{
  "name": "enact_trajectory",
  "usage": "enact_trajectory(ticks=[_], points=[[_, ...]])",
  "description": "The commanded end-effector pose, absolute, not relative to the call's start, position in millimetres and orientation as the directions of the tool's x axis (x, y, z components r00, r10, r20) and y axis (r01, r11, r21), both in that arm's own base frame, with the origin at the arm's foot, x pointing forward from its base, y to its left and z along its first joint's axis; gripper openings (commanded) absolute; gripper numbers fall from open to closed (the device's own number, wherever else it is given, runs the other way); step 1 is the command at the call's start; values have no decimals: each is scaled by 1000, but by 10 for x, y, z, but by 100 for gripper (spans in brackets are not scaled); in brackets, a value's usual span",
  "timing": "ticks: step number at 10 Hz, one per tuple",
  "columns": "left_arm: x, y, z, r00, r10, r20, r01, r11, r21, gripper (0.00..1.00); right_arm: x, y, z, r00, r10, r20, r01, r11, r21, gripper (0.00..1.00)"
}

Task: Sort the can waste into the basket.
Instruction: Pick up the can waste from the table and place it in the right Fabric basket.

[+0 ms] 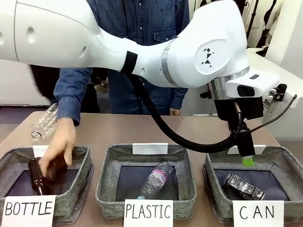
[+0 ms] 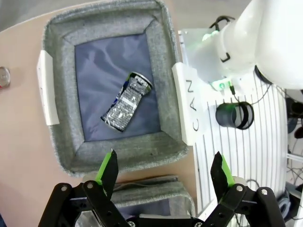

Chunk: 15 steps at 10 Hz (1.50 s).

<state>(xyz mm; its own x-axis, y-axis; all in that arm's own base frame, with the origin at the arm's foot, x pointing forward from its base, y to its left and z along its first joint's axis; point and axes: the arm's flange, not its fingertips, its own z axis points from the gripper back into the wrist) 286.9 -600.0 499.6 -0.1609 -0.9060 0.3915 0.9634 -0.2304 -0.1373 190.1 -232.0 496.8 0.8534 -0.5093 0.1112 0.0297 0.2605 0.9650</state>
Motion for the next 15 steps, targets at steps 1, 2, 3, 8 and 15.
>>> enact_trajectory(ticks=[1, 2, 3, 8, 15], points=[[2890, -5778, 5048, -186, -936, 299, 957, -242, -162, 100, 1900, -2310, 4984, 852, -511, 116, 13, 243, 970, 100], [2917, -5647, 5077, -161, -945, 286, 964, -213, -161, 100, 1900, -2310, 4984, 852, -511, 116, 13, 243, 970, 100], [2929, -5520, 5106, -137, -947, 290, 972, -185, -146, 100, 1900, -2310, 4984, 852, -511, 116, 13, 243, 970, 100], [2952, -5375, 5094, -111, -948, 298, 976, -161, -148, 100, 1900, -2310, 4984, 852, -511, 116, 13, 243, 970, 100], [3261, -2621, 5816, 419, -853, 311, 857, 257, -447, 100, 1900, -2310, 4984, 852, -511, 116, 13, 243, 970, 100]])
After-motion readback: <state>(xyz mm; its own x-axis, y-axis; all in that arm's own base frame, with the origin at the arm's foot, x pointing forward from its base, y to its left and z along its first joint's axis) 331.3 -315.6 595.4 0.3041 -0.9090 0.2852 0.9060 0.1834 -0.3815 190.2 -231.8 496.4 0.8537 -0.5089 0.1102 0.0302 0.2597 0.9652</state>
